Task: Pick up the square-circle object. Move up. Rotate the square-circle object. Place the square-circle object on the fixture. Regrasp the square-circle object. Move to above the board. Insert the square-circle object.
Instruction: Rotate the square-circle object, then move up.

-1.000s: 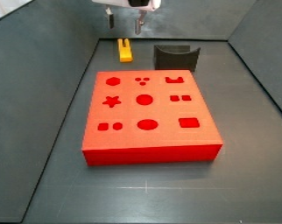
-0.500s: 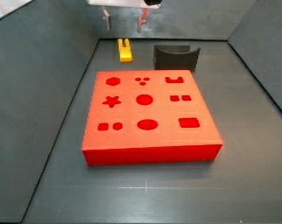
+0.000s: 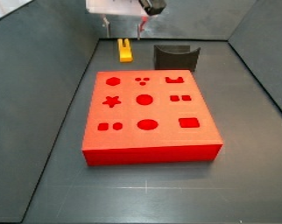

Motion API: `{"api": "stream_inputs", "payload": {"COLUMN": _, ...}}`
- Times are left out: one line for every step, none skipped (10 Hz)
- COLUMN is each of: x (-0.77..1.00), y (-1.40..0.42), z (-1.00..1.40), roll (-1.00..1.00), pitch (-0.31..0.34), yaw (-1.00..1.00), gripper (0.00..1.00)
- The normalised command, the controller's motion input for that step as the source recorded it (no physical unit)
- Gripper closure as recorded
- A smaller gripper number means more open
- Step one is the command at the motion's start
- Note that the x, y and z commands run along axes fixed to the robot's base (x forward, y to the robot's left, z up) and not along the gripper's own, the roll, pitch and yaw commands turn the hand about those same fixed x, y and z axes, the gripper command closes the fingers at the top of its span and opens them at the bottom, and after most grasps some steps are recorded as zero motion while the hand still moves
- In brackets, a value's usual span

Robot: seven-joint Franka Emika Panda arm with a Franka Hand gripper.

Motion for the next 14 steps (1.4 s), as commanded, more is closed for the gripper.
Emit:
{"api": "stream_inputs", "payload": {"x": 0.03, "y": 0.01, "z": -1.0, "roll": -0.06, "pitch": -0.049, "yaw": -0.03, "gripper": 0.0}}
{"api": "stream_inputs", "payload": {"x": 0.04, "y": 0.01, "z": -1.0, "roll": -0.07, "pitch": -0.055, "yaw": -0.02, "gripper": 0.0}}
{"api": "stream_inputs", "payload": {"x": 0.05, "y": 0.01, "z": -0.91, "roll": -0.11, "pitch": -0.059, "yaw": -0.01, "gripper": 0.0}}
{"api": "stream_inputs", "payload": {"x": 0.05, "y": 0.02, "z": -0.81, "roll": -0.12, "pitch": -0.063, "yaw": 0.0, "gripper": 0.0}}
{"api": "stream_inputs", "payload": {"x": 0.05, "y": 0.02, "z": -0.71, "roll": -0.13, "pitch": -0.069, "yaw": 0.0, "gripper": 0.0}}
{"api": "stream_inputs", "payload": {"x": 0.04, "y": 0.02, "z": -0.59, "roll": -0.15, "pitch": -0.079, "yaw": 0.01, "gripper": 0.0}}
{"api": "stream_inputs", "payload": {"x": 0.04, "y": 0.02, "z": -0.52, "roll": -0.16, "pitch": -0.087, "yaw": 0.01, "gripper": 0.0}}
{"api": "stream_inputs", "payload": {"x": 0.04, "y": 0.02, "z": -0.46, "roll": -0.17, "pitch": -0.087, "yaw": 0.01, "gripper": 0.0}}
{"api": "stream_inputs", "payload": {"x": 0.04, "y": 0.02, "z": -0.35, "roll": -0.18, "pitch": -0.09, "yaw": 0.01, "gripper": 0.0}}
{"api": "stream_inputs", "payload": {"x": 0.04, "y": 0.02, "z": -0.28, "roll": -0.18, "pitch": -0.097, "yaw": 0.0, "gripper": 0.0}}
{"api": "stream_inputs", "payload": {"x": 0.04, "y": 0.03, "z": -0.22, "roll": -0.18, "pitch": -0.106, "yaw": 0.0, "gripper": 0.0}}
{"api": "stream_inputs", "payload": {"x": 0.0, "y": 0.0, "z": 0.0, "roll": 0.0, "pitch": 0.0, "yaw": 0.0, "gripper": 1.0}}
{"api": "stream_inputs", "payload": {"x": 0.0, "y": 0.0, "z": 0.83, "roll": 0.0, "pitch": 0.0, "yaw": 0.0, "gripper": 1.0}}
{"api": "stream_inputs", "payload": {"x": -0.02, "y": 0.0, "z": 0.81, "roll": 0.0, "pitch": 0.013, "yaw": 0.0, "gripper": 1.0}}
